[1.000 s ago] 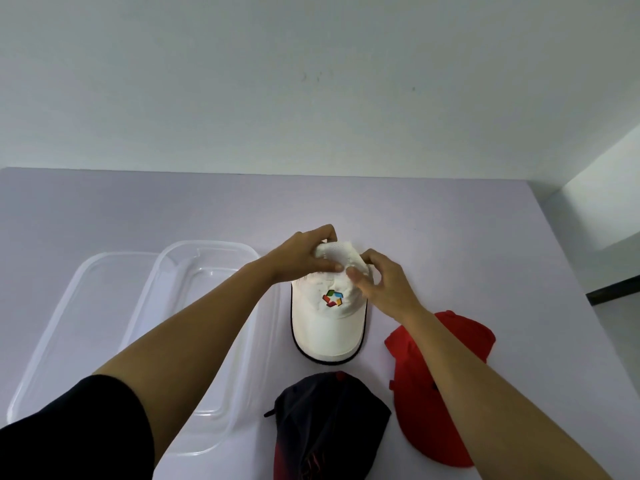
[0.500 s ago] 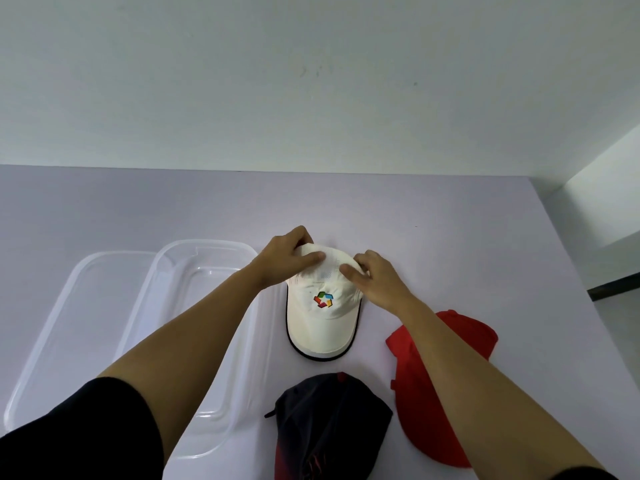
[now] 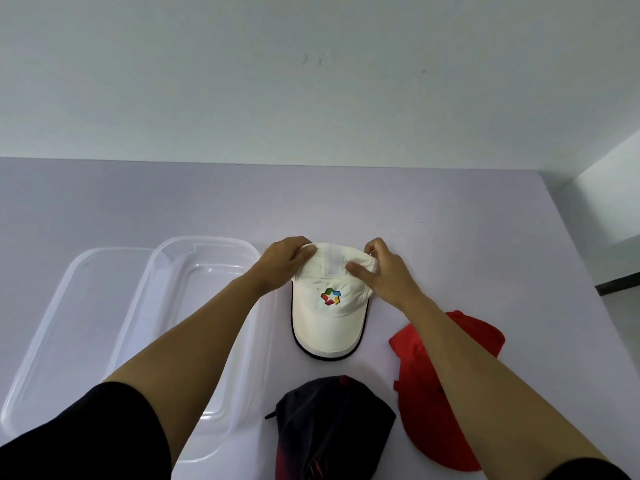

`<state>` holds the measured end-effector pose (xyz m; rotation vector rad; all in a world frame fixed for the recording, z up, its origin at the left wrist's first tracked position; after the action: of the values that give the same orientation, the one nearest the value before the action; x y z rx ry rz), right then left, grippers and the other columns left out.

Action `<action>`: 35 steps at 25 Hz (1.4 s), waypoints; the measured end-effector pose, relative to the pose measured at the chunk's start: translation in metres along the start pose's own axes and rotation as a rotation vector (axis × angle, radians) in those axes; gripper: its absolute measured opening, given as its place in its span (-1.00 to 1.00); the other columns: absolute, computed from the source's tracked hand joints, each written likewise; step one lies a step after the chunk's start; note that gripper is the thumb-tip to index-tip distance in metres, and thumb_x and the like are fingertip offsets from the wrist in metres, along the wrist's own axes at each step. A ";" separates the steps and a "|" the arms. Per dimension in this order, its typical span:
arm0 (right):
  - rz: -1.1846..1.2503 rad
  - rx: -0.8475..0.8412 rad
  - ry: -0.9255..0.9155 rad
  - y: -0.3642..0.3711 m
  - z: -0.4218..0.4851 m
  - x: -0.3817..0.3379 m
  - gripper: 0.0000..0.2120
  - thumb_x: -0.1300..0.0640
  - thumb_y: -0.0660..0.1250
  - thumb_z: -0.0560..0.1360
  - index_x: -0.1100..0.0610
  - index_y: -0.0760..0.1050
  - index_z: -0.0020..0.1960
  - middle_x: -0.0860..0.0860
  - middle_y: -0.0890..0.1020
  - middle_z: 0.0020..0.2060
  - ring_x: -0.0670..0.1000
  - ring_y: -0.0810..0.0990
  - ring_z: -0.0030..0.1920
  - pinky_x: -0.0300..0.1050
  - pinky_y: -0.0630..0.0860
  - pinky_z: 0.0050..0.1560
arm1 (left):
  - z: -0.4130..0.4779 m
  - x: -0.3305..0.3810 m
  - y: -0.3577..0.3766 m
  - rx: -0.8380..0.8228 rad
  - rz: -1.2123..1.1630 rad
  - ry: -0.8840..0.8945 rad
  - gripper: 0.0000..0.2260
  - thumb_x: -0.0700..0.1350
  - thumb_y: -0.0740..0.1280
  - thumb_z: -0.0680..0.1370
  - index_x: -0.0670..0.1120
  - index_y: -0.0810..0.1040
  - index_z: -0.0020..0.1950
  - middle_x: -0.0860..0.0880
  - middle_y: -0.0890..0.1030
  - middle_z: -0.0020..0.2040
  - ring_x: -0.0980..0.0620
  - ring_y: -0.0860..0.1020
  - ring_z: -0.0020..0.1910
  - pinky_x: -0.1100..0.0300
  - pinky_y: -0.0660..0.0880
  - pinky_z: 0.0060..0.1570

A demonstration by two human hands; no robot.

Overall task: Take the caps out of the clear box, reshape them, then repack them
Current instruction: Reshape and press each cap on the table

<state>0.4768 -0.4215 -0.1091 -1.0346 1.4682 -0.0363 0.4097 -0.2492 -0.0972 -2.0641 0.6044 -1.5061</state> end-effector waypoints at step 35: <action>0.029 -0.399 0.146 0.077 -0.205 0.034 -0.58 -0.04 0.37 0.45 0.08 0.36 0.22 -0.08 0.55 0.05 -0.08 0.55 0.06 -0.29 0.49 -0.04 | -0.190 -0.027 0.089 -0.253 -0.176 -0.155 -0.80 0.05 0.19 0.59 -0.04 0.51 0.03 -0.06 0.58 -0.07 0.03 0.52 -0.15 0.11 0.48 -0.11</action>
<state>0.2737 -0.5067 -0.1344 -1.3539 1.6621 0.2139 0.2155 -0.3278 -0.1245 -2.4584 0.5911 -1.4053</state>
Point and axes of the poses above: each hand's wrist, its own z-axis towards the middle knuckle, its own y-axis out of the palm, x = y × z, the point moved 9 cm from there along z, towards the middle knuckle
